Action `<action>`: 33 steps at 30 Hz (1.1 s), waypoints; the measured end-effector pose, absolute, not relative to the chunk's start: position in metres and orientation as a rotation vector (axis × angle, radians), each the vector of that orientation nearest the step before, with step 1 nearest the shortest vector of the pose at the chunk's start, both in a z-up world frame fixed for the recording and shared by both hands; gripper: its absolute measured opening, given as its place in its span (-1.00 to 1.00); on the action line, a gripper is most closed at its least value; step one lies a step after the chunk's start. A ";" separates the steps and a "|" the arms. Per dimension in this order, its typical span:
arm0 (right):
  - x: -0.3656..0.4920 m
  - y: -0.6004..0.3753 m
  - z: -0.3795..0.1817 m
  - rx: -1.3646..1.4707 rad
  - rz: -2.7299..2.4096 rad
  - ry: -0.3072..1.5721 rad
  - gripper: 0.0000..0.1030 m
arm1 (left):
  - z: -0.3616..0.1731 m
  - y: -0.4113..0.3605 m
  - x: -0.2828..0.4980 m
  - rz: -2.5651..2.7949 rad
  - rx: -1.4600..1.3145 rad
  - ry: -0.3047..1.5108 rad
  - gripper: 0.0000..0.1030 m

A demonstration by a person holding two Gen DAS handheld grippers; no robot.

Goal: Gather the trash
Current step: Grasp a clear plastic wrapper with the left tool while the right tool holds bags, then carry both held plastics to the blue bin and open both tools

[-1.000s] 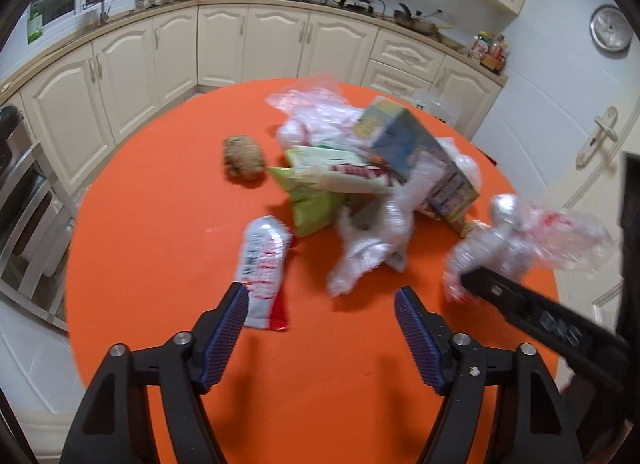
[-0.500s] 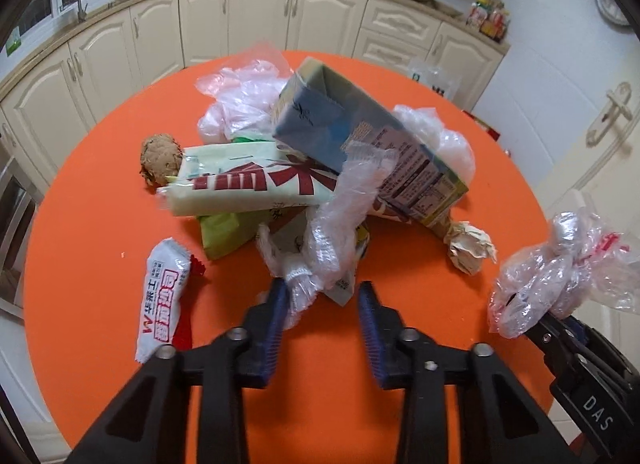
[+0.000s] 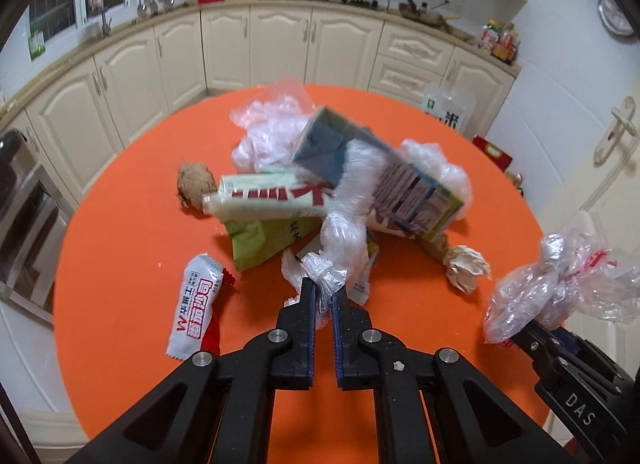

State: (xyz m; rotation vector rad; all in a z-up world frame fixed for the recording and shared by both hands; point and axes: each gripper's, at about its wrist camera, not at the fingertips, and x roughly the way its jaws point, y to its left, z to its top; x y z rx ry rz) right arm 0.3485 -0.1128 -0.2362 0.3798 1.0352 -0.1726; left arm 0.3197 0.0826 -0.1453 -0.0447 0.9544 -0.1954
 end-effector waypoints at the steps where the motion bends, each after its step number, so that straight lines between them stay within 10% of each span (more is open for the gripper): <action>1: 0.345 -0.114 -0.234 0.382 -0.175 1.028 -0.25 | -0.143 0.080 0.314 -0.198 -0.039 0.942 -0.93; 33: 0.177 -0.244 -0.184 0.481 -0.542 0.844 -0.26 | -0.123 -0.101 0.165 -0.591 0.175 0.819 -0.94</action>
